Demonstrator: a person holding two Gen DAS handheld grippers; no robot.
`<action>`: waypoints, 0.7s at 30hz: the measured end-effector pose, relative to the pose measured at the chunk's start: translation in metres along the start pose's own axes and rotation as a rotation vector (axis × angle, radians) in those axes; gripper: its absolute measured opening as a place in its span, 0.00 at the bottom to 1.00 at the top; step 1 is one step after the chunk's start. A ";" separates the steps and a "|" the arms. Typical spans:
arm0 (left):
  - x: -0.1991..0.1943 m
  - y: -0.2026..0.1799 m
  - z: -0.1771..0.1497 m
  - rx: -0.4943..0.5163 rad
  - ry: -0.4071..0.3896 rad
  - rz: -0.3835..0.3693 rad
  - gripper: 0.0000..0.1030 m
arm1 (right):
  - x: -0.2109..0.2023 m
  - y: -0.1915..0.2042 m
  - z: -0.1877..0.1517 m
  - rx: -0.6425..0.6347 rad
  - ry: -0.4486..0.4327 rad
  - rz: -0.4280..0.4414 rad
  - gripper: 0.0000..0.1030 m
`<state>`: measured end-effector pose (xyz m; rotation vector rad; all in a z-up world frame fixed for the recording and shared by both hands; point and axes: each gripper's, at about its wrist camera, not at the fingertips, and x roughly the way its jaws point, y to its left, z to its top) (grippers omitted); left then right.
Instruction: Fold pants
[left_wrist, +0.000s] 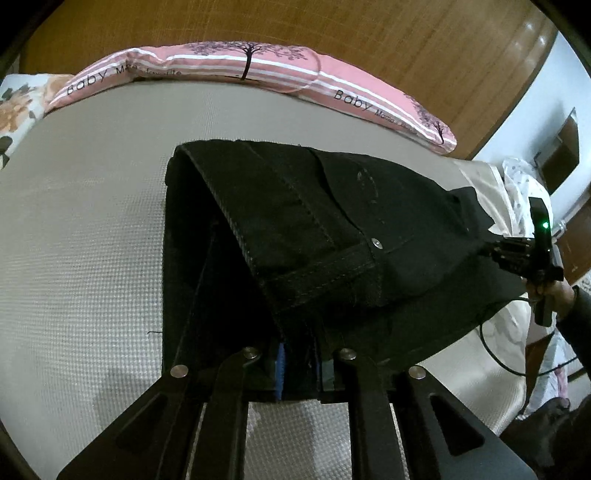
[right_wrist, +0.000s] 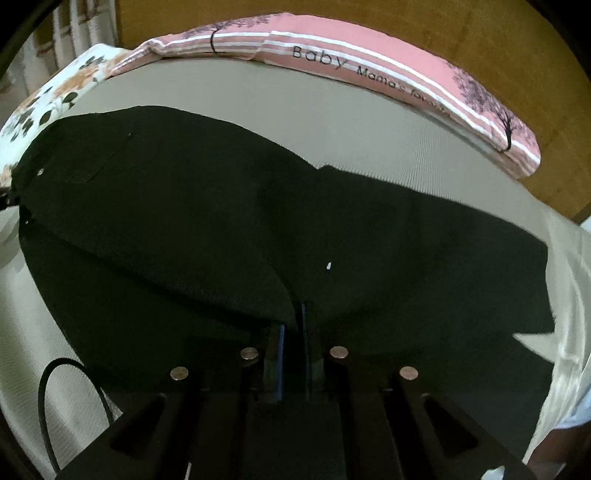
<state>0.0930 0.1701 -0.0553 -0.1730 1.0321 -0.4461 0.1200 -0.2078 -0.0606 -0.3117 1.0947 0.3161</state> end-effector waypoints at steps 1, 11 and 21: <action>0.000 0.000 0.000 -0.004 0.006 0.009 0.15 | 0.000 0.000 0.000 0.023 0.000 -0.002 0.10; -0.029 0.005 -0.021 -0.195 0.032 -0.025 0.51 | -0.043 -0.001 -0.018 0.175 -0.098 0.012 0.36; -0.006 0.015 -0.033 -0.556 0.002 -0.250 0.51 | -0.045 -0.014 -0.060 0.482 -0.126 0.261 0.38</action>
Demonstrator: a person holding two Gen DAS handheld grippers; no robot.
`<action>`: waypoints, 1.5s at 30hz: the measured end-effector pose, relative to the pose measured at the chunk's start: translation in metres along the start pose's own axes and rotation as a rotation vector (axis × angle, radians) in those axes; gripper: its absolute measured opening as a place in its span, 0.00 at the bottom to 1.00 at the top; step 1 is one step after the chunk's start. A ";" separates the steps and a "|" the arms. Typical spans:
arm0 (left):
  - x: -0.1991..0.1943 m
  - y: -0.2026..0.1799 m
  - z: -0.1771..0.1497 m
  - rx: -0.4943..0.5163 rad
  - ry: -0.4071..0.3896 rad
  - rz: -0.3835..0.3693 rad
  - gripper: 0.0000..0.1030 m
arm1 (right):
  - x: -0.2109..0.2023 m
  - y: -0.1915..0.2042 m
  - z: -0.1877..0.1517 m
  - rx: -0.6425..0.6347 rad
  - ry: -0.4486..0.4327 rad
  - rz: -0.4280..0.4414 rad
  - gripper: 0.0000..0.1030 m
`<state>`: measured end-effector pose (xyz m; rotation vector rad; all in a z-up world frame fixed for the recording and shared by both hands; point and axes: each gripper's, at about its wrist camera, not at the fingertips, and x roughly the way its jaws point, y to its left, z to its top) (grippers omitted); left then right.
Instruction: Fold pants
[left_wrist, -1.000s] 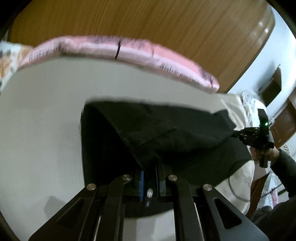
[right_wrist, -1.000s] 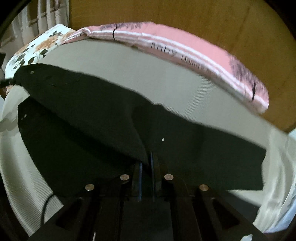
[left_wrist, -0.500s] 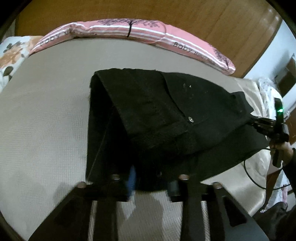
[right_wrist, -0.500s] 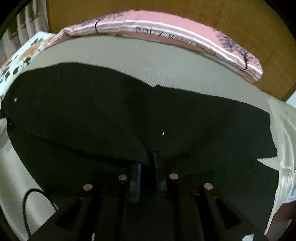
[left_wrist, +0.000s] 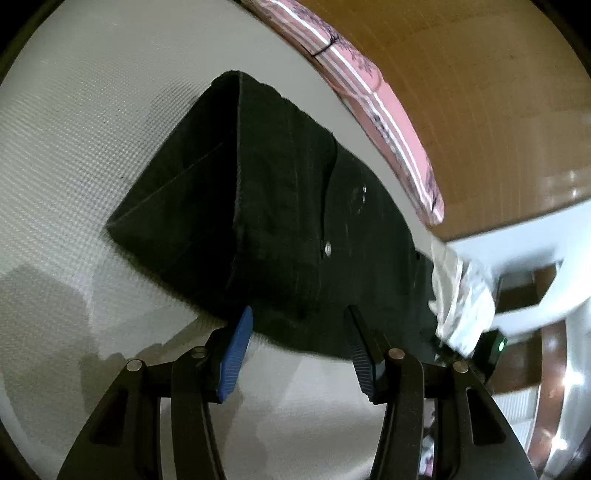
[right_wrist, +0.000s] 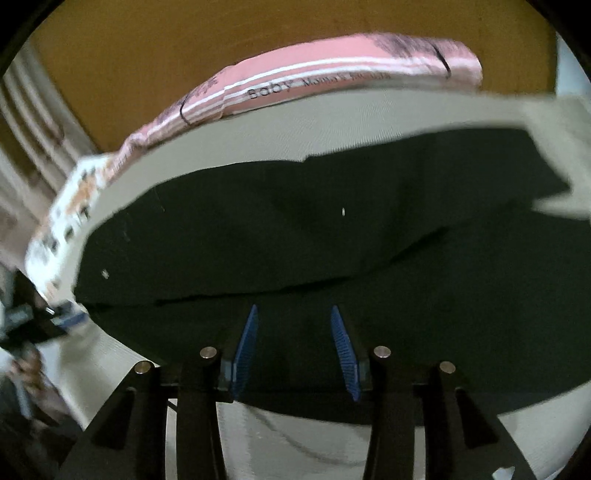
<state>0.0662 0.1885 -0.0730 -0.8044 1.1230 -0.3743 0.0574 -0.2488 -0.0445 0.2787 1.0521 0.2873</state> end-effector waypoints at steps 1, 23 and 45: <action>0.003 -0.001 0.002 -0.009 -0.014 0.002 0.51 | 0.002 -0.005 -0.003 0.043 0.002 0.020 0.39; 0.007 -0.003 0.032 -0.029 -0.093 0.088 0.17 | 0.035 -0.100 0.041 0.520 -0.135 0.113 0.35; 0.009 -0.016 0.046 0.329 0.098 0.300 0.17 | -0.048 -0.060 -0.020 0.331 -0.189 -0.136 0.05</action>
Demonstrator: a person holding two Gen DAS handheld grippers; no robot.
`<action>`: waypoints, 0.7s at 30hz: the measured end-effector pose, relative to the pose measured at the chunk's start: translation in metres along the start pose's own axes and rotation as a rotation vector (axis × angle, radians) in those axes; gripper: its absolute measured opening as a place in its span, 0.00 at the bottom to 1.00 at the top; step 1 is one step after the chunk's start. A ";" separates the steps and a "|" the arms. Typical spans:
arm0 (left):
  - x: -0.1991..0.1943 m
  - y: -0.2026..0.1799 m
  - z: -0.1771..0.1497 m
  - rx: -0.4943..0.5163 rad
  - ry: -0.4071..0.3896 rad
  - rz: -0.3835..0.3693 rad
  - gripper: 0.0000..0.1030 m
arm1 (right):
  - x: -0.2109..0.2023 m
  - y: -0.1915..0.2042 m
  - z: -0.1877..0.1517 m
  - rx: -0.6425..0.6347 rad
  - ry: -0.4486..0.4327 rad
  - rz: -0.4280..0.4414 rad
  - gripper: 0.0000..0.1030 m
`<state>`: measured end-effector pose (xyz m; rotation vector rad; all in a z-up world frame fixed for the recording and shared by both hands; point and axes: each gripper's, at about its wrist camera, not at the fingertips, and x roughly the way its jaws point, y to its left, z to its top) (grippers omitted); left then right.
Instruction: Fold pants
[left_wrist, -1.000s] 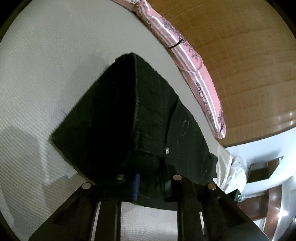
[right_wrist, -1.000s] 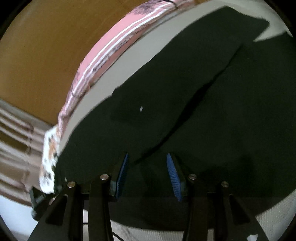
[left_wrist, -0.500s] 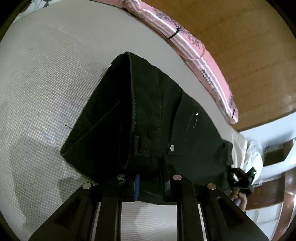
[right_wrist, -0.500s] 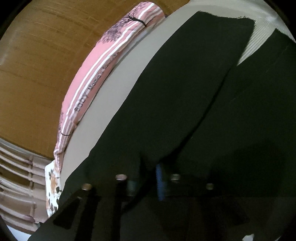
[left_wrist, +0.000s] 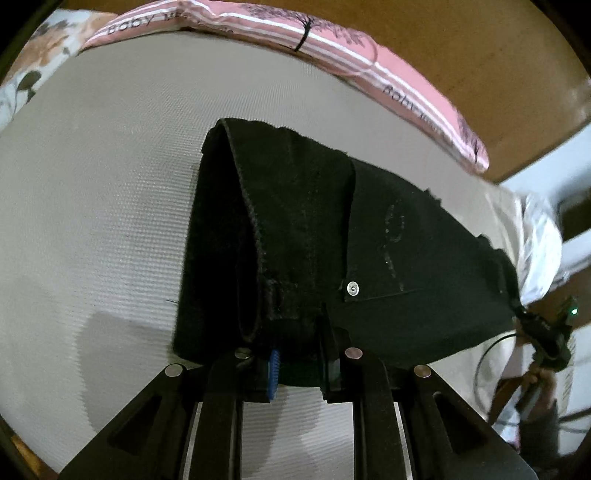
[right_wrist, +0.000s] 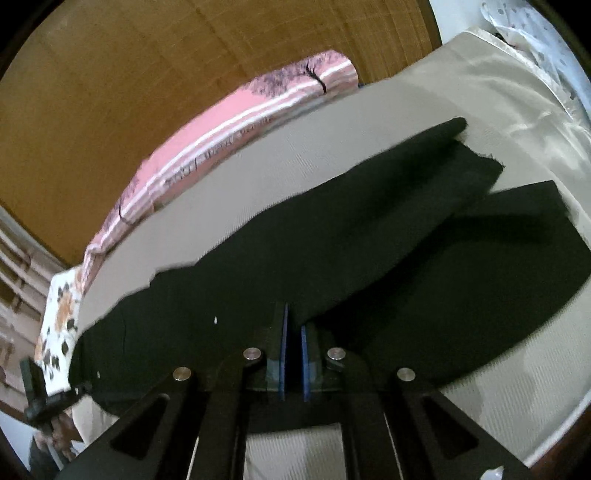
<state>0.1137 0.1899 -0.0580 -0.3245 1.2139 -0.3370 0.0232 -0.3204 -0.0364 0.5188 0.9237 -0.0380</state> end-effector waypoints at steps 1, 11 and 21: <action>0.000 0.000 0.000 0.022 0.003 0.018 0.17 | 0.002 0.000 -0.005 0.006 0.014 -0.001 0.05; 0.002 -0.013 -0.013 0.134 -0.016 0.143 0.22 | 0.036 -0.031 -0.034 0.126 0.141 0.034 0.08; -0.033 -0.032 -0.025 0.167 -0.013 0.140 0.34 | 0.033 -0.053 -0.028 0.251 0.100 0.165 0.26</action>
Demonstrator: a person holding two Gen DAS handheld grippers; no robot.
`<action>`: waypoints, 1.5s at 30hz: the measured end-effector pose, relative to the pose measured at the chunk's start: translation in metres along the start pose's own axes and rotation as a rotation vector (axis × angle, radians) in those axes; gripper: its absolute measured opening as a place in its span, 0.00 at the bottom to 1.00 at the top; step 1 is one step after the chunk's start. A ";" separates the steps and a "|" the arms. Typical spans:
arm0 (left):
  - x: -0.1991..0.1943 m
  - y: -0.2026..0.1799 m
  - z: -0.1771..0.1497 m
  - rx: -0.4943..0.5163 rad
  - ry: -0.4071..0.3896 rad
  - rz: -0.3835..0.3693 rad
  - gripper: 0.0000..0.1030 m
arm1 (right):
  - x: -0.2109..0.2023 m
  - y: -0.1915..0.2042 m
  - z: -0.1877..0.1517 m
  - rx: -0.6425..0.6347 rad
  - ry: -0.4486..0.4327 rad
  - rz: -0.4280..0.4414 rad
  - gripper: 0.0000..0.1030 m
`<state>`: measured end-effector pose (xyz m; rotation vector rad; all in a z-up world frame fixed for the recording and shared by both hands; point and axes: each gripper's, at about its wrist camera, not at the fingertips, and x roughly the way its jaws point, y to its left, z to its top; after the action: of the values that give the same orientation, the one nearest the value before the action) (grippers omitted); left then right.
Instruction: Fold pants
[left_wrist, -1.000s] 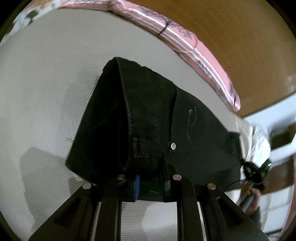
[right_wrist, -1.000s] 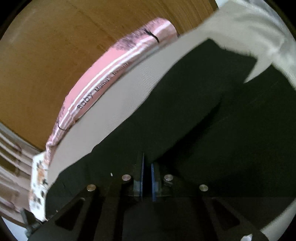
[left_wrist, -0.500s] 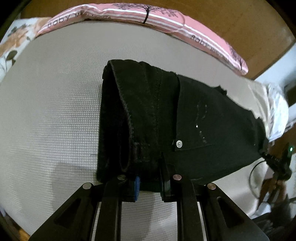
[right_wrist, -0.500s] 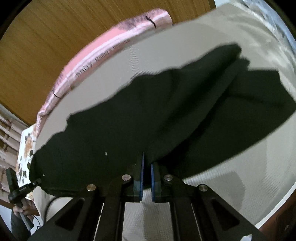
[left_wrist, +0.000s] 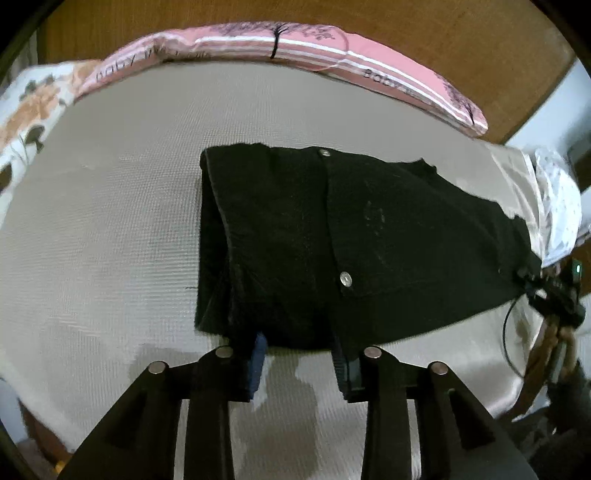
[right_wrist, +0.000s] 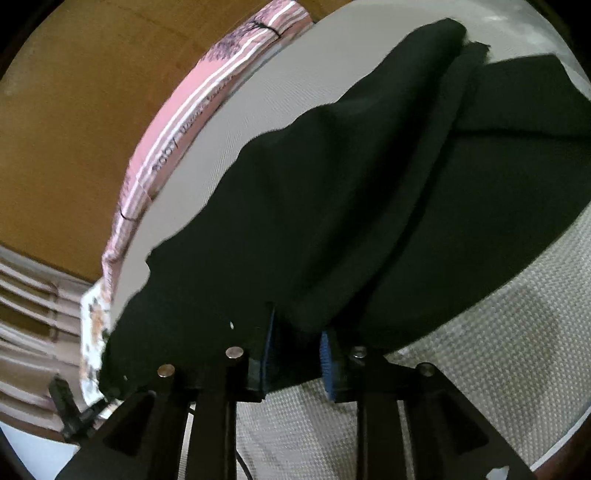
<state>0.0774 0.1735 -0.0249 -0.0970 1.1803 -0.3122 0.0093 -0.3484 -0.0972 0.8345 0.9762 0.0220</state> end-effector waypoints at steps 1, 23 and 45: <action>-0.006 -0.005 -0.003 0.035 0.000 0.028 0.34 | -0.004 -0.006 0.004 0.024 -0.012 0.013 0.28; 0.054 -0.222 0.034 0.481 0.018 -0.242 0.35 | -0.046 -0.092 0.078 0.253 -0.176 0.030 0.34; 0.126 -0.381 -0.020 0.845 0.105 -0.338 0.35 | -0.045 -0.117 0.174 0.214 -0.201 -0.074 0.29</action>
<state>0.0305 -0.2246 -0.0549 0.4675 1.0498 -1.0979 0.0716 -0.5537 -0.0899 0.9759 0.8275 -0.2297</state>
